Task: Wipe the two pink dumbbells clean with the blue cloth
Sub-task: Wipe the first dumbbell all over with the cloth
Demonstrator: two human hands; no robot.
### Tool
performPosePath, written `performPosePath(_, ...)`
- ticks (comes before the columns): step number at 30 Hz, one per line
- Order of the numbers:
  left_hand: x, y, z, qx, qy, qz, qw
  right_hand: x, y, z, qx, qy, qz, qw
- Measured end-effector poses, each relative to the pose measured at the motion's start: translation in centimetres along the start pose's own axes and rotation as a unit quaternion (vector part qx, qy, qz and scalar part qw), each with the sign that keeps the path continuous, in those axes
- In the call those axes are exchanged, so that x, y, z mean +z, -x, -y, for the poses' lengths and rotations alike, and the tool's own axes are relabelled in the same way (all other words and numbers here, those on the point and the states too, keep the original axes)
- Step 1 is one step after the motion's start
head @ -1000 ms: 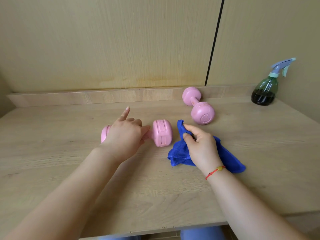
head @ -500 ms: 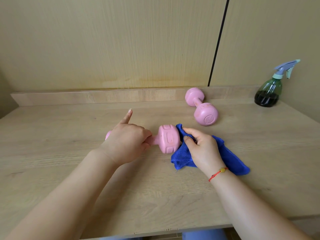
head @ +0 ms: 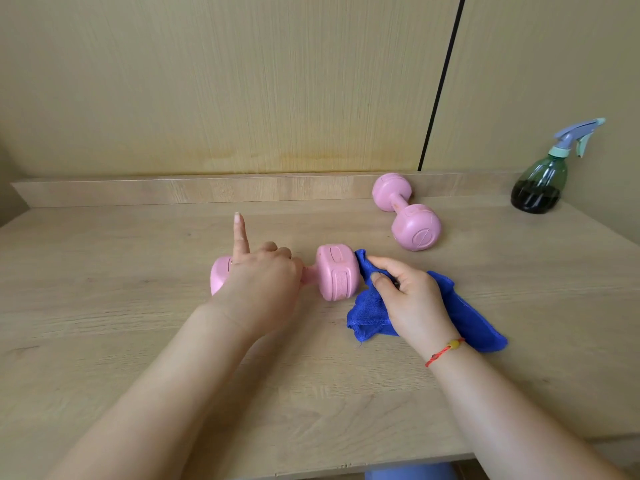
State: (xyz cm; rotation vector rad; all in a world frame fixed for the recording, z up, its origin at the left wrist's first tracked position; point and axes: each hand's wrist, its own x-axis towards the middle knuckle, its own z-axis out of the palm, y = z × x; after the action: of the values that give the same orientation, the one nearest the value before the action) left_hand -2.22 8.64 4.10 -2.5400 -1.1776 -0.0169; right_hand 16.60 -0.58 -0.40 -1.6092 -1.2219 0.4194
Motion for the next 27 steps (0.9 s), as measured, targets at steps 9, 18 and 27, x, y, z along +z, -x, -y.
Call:
performPosePath(9, 2.8, 0.7, 0.2, 0.0, 0.02, -0.192, 0.981, 0.0, -0.2, 1.7, -0.154, 0.044, -0.094, 0.983)
performPosePath(18, 3.1, 0.2, 0.8, 0.038, 0.054, -0.219, 0.973, 1.4, -3.2, 2.8, -0.268, 0.353, -0.033, 0.896)
performPosePath(27, 3.1, 0.3, 0.6, 0.027, 0.051, -0.212, 0.976, 1.3, -1.4, 2.5, -0.271, 0.333, -0.048, 0.902)
